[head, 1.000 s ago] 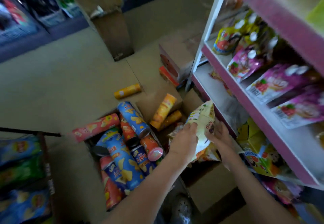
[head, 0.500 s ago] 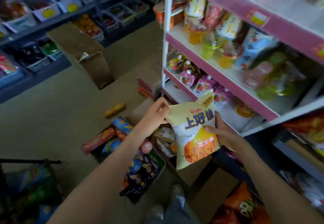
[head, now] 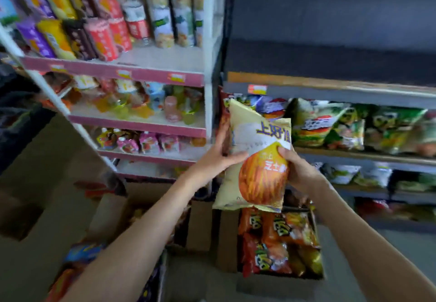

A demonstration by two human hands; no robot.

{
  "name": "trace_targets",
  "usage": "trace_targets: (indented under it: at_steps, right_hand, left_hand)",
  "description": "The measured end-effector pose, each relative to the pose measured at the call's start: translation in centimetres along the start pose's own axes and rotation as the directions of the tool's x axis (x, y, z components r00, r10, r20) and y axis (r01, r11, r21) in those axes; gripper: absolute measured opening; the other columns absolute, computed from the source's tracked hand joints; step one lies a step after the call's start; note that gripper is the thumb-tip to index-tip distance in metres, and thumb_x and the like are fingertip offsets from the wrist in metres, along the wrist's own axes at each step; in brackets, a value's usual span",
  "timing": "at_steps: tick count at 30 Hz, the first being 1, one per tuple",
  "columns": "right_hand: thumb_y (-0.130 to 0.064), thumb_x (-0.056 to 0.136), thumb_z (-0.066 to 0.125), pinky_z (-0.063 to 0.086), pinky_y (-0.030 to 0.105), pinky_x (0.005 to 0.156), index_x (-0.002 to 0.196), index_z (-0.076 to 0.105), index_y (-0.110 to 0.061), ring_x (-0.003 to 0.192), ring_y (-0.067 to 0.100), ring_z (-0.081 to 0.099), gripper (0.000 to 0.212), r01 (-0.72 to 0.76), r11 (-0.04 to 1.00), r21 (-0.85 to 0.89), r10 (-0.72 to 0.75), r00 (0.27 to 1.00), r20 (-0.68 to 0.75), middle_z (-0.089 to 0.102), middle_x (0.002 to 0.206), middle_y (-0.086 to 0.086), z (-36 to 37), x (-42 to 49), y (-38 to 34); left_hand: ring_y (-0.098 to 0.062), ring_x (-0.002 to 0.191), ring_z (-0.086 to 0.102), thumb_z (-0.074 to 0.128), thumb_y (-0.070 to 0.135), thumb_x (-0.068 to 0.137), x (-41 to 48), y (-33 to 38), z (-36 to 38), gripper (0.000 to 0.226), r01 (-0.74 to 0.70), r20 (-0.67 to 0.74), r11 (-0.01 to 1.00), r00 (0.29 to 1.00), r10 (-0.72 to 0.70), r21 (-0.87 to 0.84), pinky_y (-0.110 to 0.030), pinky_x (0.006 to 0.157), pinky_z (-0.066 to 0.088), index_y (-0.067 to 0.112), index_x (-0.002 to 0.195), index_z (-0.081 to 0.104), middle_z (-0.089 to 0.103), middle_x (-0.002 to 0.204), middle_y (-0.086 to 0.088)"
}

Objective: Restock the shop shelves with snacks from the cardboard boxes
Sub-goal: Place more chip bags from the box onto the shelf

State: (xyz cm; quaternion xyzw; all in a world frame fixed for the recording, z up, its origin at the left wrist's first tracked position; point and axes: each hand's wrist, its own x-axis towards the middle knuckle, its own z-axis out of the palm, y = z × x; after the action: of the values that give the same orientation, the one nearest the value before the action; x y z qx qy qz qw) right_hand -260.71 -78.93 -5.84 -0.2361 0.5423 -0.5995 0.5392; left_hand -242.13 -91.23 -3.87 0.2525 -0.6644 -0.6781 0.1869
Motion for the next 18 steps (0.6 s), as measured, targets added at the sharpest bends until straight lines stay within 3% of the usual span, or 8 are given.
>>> trace_targets:
  at_steps: [2, 4, 7, 10, 13, 15, 17, 18]
  right_hand:
    - [-0.051, 0.035, 0.094, 0.057, 0.029, 0.07, 0.131, 0.049, -0.018, 0.091, 0.017, 0.07, 0.11, 0.064, 0.997, 0.042, -0.061, 0.996, -0.072, 0.072, 0.108, 0.003, -4.7, -3.5, -1.8]
    - [-0.051, 0.039, 0.093, 0.057, 0.037, 0.08, 0.134, 0.045, -0.02, 0.101, 0.022, 0.067, 0.112, 0.101, 0.994, 0.035, -0.094, 0.983, -0.157, 0.066, 0.121, 0.007, -10.4, -7.3, -3.3]
    - [-0.051, 0.045, 0.091, 0.055, 0.043, 0.085, 0.129, 0.041, -0.028, 0.104, 0.02, 0.065, 0.101, 0.152, 0.988, 0.013, -0.142, 0.944, -0.299, 0.061, 0.127, 0.002, -19.7, -13.7, -5.9]
    - [-0.033, 0.07, 0.074, 0.053, 0.043, 0.091, 0.13, 0.033, -0.024, 0.101, 0.018, 0.066, 0.073, 0.261, 0.965, -0.009, -0.24, 0.873, -0.424, 0.059, 0.122, 0.001, -28.8, -19.9, -8.8]
    - [-0.035, 0.073, 0.071, 0.057, 0.036, 0.082, 0.136, 0.022, -0.02, 0.102, 0.016, 0.066, 0.082, 0.351, 0.931, -0.098, -0.349, 0.781, -0.519, 0.056, 0.124, 0.003, -36.5, -25.5, -12.2]
    - [-0.039, 0.073, 0.072, 0.057, 0.032, 0.077, 0.138, 0.022, -0.024, 0.103, 0.017, 0.067, 0.083, 0.361, 0.919, -0.156, -0.385, 0.748, -0.541, 0.053, 0.132, 0.009, -41.0, -28.7, -14.1]
    - [-0.034, 0.076, 0.069, 0.056, 0.034, 0.082, 0.142, 0.022, -0.029, 0.107, 0.019, 0.066, 0.082, 0.373, 0.906, -0.203, -0.422, 0.745, -0.516, 0.056, 0.134, 0.009, -44.4, -31.1, -15.6]
    - [-0.031, 0.077, 0.07, 0.054, 0.033, 0.085, 0.146, 0.021, -0.032, 0.11, 0.017, 0.065, 0.085, 0.372, 0.899, -0.23, -0.437, 0.746, -0.502, 0.058, 0.133, 0.005, -45.9, -32.1, -16.4]
  left_hand:
    - [0.006, 0.123, 0.045, 0.07, 0.011, 0.085, 1.8, 1.3, 6.4, 0.099, 0.042, 0.124, 0.998, 0.991, -0.048, 0.056, -0.011, 0.095, 0.04, 0.032, 0.152, 0.0, 0.039, 0.141, 0.02]
    - [-0.005, 0.129, 0.043, 0.075, 0.019, 0.082, 3.7, 2.4, 13.1, 0.109, 0.048, 0.187, 0.995, 0.98, -0.065, 0.092, -0.018, 0.098, 0.041, 0.034, 0.152, -0.006, 0.039, 0.144, 0.014]
    - [-0.003, 0.127, 0.041, 0.074, 0.023, 0.084, 6.4, 4.0, 24.0, 0.107, 0.006, 0.255, 0.989, 0.966, -0.044, 0.148, -0.009, 0.086, 0.041, 0.034, 0.152, -0.008, 0.037, 0.145, 0.012]
    - [-0.004, 0.125, 0.04, 0.072, 0.022, 0.085, 8.8, 5.7, 35.4, 0.102, -0.078, 0.315, 0.989, 0.949, 0.033, 0.13, -0.015, 0.09, 0.037, 0.034, 0.152, -0.004, 0.035, 0.143, 0.013]
    - [-0.006, 0.129, 0.039, 0.079, 0.048, 0.071, 10.8, 7.5, 45.7, 0.112, -0.137, 0.354, 0.985, 0.931, 0.092, 0.102, -0.029, 0.105, 0.037, 0.043, 0.151, 0.0, 0.032, 0.141, 0.025]
    - [-0.006, 0.129, 0.041, 0.079, 0.05, 0.069, 11.6, 8.5, 51.5, 0.11, -0.193, 0.364, 0.978, 0.919, 0.154, 0.075, -0.035, 0.107, 0.039, 0.045, 0.15, 0.004, 0.034, 0.135, 0.033]
    - [-0.003, 0.126, 0.045, 0.078, 0.046, 0.071, 12.3, 9.5, 56.2, 0.108, -0.243, 0.351, 0.969, 0.911, 0.217, 0.033, -0.026, 0.103, 0.041, 0.044, 0.151, 0.006, 0.04, 0.135, 0.03]
    - [0.0, 0.122, 0.046, 0.078, 0.04, 0.075, 12.8, 9.9, 58.3, 0.105, -0.265, 0.336, 0.964, 0.91, 0.244, 0.017, -0.014, 0.098, 0.041, 0.04, 0.152, 0.006, 0.043, 0.135, 0.026]
